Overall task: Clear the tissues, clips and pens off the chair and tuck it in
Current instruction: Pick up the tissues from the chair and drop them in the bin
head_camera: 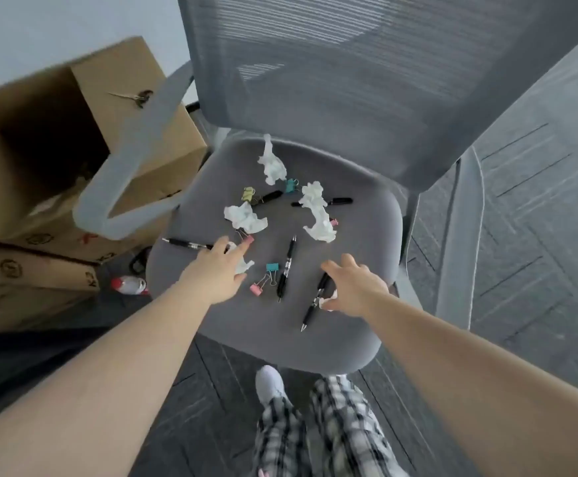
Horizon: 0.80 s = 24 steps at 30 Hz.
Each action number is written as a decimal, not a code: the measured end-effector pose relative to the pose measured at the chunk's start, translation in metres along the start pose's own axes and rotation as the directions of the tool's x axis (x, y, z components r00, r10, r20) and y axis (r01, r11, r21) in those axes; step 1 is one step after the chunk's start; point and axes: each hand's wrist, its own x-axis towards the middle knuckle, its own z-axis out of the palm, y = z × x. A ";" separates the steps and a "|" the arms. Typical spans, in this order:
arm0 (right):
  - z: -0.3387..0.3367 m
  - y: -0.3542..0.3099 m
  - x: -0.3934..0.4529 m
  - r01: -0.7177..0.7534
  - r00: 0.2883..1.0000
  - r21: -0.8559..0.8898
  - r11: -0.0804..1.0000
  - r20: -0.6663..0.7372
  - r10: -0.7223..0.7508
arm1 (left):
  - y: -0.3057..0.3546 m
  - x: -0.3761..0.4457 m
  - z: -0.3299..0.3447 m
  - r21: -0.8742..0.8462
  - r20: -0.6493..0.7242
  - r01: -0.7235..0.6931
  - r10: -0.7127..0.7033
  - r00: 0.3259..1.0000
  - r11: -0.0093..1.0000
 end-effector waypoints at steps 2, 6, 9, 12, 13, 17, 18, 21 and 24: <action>0.007 0.000 0.012 -0.062 0.998 -0.042 0.997 -0.010 0.061 | -0.001 0.014 0.009 0.029 0.043 0.004 -0.005 0.999 1.000; 0.026 0.003 0.030 -0.162 0.986 -0.036 0.986 0.033 0.163 | -0.004 0.034 0.032 0.038 0.072 0.074 -0.077 0.994 0.996; 0.029 0.003 0.037 -0.142 0.990 -0.040 0.989 0.008 0.142 | -0.003 0.041 0.046 0.047 0.065 0.051 -0.054 0.996 0.998; 0.021 0.002 0.042 -0.100 0.992 0.016 0.995 -0.070 0.101 | 0.000 0.043 0.051 0.052 0.023 0.107 -0.108 0.994 0.993; 0.017 0.002 0.044 -0.087 0.990 0.041 0.995 -0.111 0.091 | 0.001 0.042 0.049 0.052 0.028 0.125 -0.126 0.992 0.991; -0.009 -0.002 0.056 -0.035 0.951 0.244 0.969 -0.289 0.107 | 0.007 0.041 0.032 -0.054 -0.111 0.047 -0.053 0.992 0.997; -0.017 -0.004 0.060 -0.048 0.941 0.297 0.954 -0.307 0.143 | 0.010 0.042 0.025 -0.097 -0.172 0.039 -0.055 0.983 0.994; -0.038 -0.012 0.080 -0.119 0.905 0.454 0.883 -0.316 0.284 | 0.013 0.053 0.003 -0.148 -0.282 0.061 -0.101 0.954 0.987; -0.048 -0.016 0.099 -0.169 0.887 0.455 0.874 -0.317 0.336 | 0.010 0.073 -0.008 -0.153 -0.293 0.104 -0.145 0.945 0.983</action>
